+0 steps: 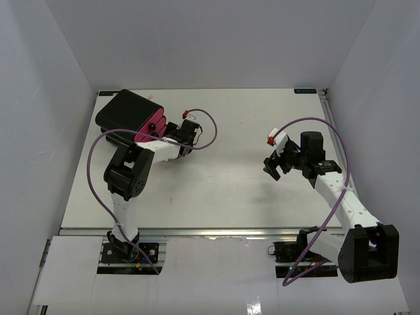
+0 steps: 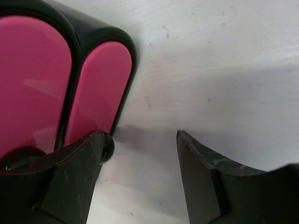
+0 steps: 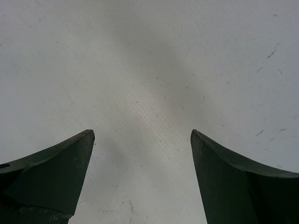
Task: Organize the makeup
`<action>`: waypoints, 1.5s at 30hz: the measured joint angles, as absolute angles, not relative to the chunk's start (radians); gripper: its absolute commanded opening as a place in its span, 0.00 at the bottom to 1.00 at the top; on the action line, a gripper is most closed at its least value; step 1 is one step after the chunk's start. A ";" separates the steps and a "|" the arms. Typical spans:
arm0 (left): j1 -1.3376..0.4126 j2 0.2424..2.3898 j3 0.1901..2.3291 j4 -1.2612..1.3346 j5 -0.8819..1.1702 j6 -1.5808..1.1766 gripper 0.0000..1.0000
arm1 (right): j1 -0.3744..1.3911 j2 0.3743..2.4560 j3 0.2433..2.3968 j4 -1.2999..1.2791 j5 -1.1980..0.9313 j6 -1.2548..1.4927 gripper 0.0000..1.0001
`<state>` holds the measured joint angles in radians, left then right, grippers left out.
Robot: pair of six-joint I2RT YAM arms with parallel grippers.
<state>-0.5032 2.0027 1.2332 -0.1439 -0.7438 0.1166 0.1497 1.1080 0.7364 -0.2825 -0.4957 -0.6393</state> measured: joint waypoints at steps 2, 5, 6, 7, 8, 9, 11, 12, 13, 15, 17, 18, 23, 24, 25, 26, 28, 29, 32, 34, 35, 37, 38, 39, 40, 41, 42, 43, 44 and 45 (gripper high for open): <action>-0.494 2.010 1.242 -0.137 -0.743 0.124 0.76 | 0.150 1.108 0.736 -0.282 -0.496 -0.639 0.90; -0.484 2.013 1.245 -0.131 -0.742 0.131 0.81 | 0.150 1.108 0.736 -0.282 -0.496 -0.639 0.90; -0.482 2.013 1.245 -0.130 -0.741 0.131 0.82 | 0.150 1.108 0.736 -0.282 -0.496 -0.639 0.90; -0.480 2.013 1.246 -0.130 -0.741 0.131 0.83 | 0.150 1.108 0.736 -0.283 -0.496 -0.640 0.90; -0.480 2.013 1.246 -0.130 -0.743 0.131 0.84 | 0.150 1.108 0.736 -0.283 -0.496 -0.640 0.90; -0.479 2.012 1.247 -0.131 -0.745 0.131 0.84 | 0.150 1.108 0.736 -0.283 -0.496 -0.640 0.90; -0.479 2.012 1.250 -0.133 -0.742 0.131 0.84 | 0.150 1.108 0.736 -0.283 -0.496 -0.640 0.90; -0.479 2.010 1.250 -0.135 -0.740 0.130 0.84 | 0.150 1.108 0.736 -0.283 -0.496 -0.640 0.90; -0.479 2.008 1.250 -0.137 -0.735 0.130 0.84 | 0.150 1.108 0.736 -0.283 -0.496 -0.640 0.90; -0.479 2.002 1.250 -0.147 -0.718 0.129 0.84 | 0.150 1.108 0.736 -0.282 -0.496 -0.640 0.90; -0.483 1.994 1.250 -0.159 -0.694 0.128 0.84 | 0.150 1.108 0.736 -0.283 -0.496 -0.640 0.90; -0.486 1.989 1.250 -0.165 -0.686 0.128 0.84 | 0.150 1.108 0.736 -0.283 -0.496 -0.640 0.90; -0.517 1.948 1.247 -0.179 -0.642 0.126 0.83 | 0.150 1.108 0.736 -0.282 -0.495 -0.640 0.90; -0.522 1.936 1.244 -0.179 -0.636 0.124 0.82 | 0.150 1.108 0.736 -0.282 -0.495 -0.640 0.90; -0.527 1.925 1.239 -0.180 -0.630 0.124 0.80 | 0.150 1.109 0.736 -0.282 -0.494 -0.640 0.90; -0.532 1.915 1.234 -0.180 -0.625 0.123 0.76 | 0.150 1.109 0.736 -0.282 -0.494 -0.640 0.90; -0.537 1.902 1.224 -0.179 -0.622 0.121 0.65 | 0.150 1.112 0.736 -0.282 -0.492 -0.640 0.90; -0.537 1.900 1.218 -0.179 -0.621 0.119 0.58 | 0.150 1.114 0.736 -0.283 -0.491 -0.640 0.90; -0.534 1.900 1.198 -0.184 -0.621 0.112 0.47 | 0.150 1.115 0.736 -0.283 -0.491 -0.640 0.90; -0.528 1.902 1.190 -0.194 -0.621 0.108 0.41 | 0.150 1.115 0.736 -0.283 -0.489 -0.640 0.90; -0.526 1.904 1.189 -0.201 -0.621 0.105 0.41 | 0.150 1.115 0.736 -0.283 -0.489 -0.640 0.90; -0.516 1.912 1.188 -0.207 -0.621 0.100 0.46 | 0.150 1.115 0.736 -0.283 -0.488 -0.640 0.90; -0.511 1.919 1.188 -0.209 -0.622 0.097 0.51 | 0.150 1.115 0.736 -0.283 -0.488 -0.640 0.90; -0.506 1.925 1.188 -0.210 -0.623 0.095 0.53 | 0.150 1.115 0.736 -0.283 -0.488 -0.640 0.90; -0.500 1.934 1.189 -0.213 -0.625 0.093 0.54 | 0.150 1.115 0.736 -0.283 -0.488 -0.640 0.90; -0.493 1.944 1.189 -0.215 -0.628 0.090 0.57 | 0.150 1.115 0.736 -0.283 -0.488 -0.640 0.90; -0.488 1.951 1.189 -0.216 -0.637 0.088 0.60 | 0.150 1.115 0.736 -0.283 -0.488 -0.640 0.90; -0.483 1.954 1.192 -0.216 -0.644 0.087 0.62 | 0.150 1.115 0.736 -0.283 -0.488 -0.640 0.90; -0.478 1.954 1.194 -0.215 -0.650 0.086 0.65 | 0.150 1.115 0.736 -0.284 -0.488 -0.640 0.90; -0.474 1.954 1.197 -0.214 -0.649 0.083 0.67 | 0.150 1.115 0.736 -0.284 -0.488 -0.640 0.90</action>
<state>-0.4735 1.9545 1.1971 -0.2141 -0.6486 0.0827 0.1497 1.1152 0.7364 -0.2839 -0.4881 -0.6402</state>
